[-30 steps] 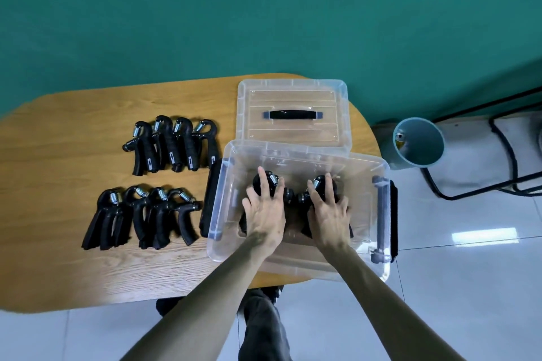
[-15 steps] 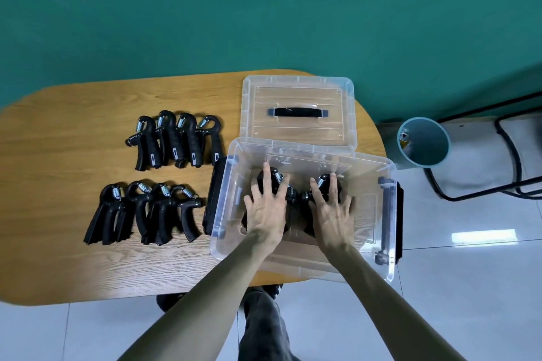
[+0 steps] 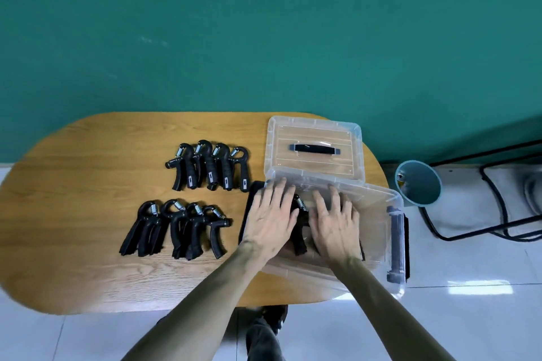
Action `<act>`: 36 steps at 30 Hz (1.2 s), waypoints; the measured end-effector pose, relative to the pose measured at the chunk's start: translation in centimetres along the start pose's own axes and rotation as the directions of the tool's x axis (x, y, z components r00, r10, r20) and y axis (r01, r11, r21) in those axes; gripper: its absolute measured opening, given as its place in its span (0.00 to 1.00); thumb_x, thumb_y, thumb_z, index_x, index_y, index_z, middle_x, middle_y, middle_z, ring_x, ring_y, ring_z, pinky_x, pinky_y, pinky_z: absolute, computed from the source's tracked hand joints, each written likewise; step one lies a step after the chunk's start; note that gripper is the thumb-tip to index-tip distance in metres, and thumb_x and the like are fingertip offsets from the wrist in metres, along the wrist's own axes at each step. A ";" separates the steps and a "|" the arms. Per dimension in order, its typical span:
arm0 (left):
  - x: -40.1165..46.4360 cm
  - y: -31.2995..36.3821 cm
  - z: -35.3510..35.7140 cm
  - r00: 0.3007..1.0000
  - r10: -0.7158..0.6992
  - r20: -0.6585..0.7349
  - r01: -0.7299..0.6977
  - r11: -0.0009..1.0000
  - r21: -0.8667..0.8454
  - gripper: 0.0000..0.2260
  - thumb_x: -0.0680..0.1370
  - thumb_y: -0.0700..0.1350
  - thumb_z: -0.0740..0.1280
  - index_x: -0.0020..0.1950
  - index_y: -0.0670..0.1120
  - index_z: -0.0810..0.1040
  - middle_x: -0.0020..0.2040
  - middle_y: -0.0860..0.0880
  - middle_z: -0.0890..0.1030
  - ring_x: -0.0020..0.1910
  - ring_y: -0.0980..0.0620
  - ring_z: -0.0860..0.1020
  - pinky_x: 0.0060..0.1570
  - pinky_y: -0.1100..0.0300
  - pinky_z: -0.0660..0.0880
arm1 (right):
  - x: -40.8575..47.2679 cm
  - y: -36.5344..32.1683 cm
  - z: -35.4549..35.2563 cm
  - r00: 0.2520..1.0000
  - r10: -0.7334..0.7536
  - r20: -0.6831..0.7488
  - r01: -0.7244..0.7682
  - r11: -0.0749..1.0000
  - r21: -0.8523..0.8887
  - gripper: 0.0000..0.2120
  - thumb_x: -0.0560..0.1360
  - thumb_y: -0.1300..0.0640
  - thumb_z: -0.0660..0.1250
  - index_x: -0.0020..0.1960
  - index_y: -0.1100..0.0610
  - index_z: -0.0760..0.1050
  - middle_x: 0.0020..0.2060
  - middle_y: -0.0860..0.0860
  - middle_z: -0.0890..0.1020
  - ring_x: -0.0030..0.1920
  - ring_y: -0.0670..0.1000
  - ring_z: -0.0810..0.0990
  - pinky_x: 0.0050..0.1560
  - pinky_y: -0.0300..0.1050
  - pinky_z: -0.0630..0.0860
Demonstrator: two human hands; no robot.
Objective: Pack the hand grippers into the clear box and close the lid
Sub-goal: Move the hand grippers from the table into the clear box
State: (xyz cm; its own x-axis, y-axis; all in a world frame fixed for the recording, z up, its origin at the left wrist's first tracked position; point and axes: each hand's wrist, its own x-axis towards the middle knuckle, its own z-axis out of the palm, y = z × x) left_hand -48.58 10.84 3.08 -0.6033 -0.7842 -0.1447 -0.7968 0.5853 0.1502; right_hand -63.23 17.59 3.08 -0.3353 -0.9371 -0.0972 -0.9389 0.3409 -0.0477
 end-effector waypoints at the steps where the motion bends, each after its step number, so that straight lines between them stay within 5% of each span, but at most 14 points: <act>1: -0.4 -0.8 -0.7 1.000 -0.018 -0.011 0.018 1.000 -0.013 0.26 0.85 0.56 0.48 0.78 0.44 0.64 0.78 0.42 0.67 0.73 0.42 0.67 0.70 0.46 0.67 | 0.1 -1.0 -0.7 1.000 -0.017 -0.013 0.016 1.000 -0.015 0.21 0.80 0.50 0.57 0.72 0.53 0.68 0.72 0.61 0.70 0.63 0.67 0.73 0.55 0.62 0.75; 5: -1.9 -4.8 -3.2 0.995 -0.091 0.026 0.093 0.994 -0.066 0.27 0.85 0.57 0.45 0.80 0.45 0.58 0.80 0.43 0.61 0.69 0.43 0.70 0.64 0.47 0.71 | 0.4 -5.2 -2.8 0.997 -0.064 -0.031 0.062 0.996 -0.059 0.23 0.79 0.50 0.64 0.73 0.53 0.67 0.73 0.60 0.68 0.62 0.66 0.74 0.55 0.62 0.75; 12: -6.4 -14.5 -5.2 0.982 -0.181 0.055 0.187 0.973 -0.135 0.27 0.85 0.58 0.45 0.82 0.47 0.51 0.82 0.44 0.58 0.72 0.41 0.70 0.65 0.46 0.72 | -0.4 -15.7 -3.8 0.988 -0.147 0.047 0.151 0.982 -0.111 0.26 0.80 0.44 0.58 0.75 0.51 0.62 0.73 0.61 0.67 0.59 0.64 0.75 0.53 0.60 0.75; 22: -11.9 -24.9 -2.8 0.927 -0.317 0.201 0.352 0.919 -0.176 0.29 0.85 0.60 0.44 0.83 0.49 0.43 0.84 0.45 0.50 0.76 0.39 0.64 0.69 0.41 0.70 | -0.7 -26.1 -1.0 0.964 -0.170 0.205 0.200 0.971 -0.131 0.32 0.81 0.39 0.51 0.81 0.49 0.49 0.79 0.60 0.58 0.69 0.64 0.69 0.61 0.61 0.74; 36: -11.2 -30.5 5.7 0.837 -0.402 0.371 0.495 0.846 -0.200 0.30 0.84 0.62 0.39 0.78 0.53 0.26 0.80 0.43 0.30 0.81 0.40 0.42 0.78 0.40 0.49 | 6.9 -33.1 6.8 0.897 -0.265 0.352 0.309 0.948 -0.072 0.31 0.83 0.39 0.48 0.81 0.45 0.43 0.81 0.55 0.44 0.78 0.63 0.53 0.70 0.63 0.64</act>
State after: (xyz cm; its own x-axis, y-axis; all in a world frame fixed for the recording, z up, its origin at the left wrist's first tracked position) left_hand -17.73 2.98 -5.46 -0.1970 -0.8151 -0.5448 -0.9658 0.0657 0.2509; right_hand -33.97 0.37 -2.72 -0.0243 -0.9049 -0.4250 -0.9996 0.0284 -0.0033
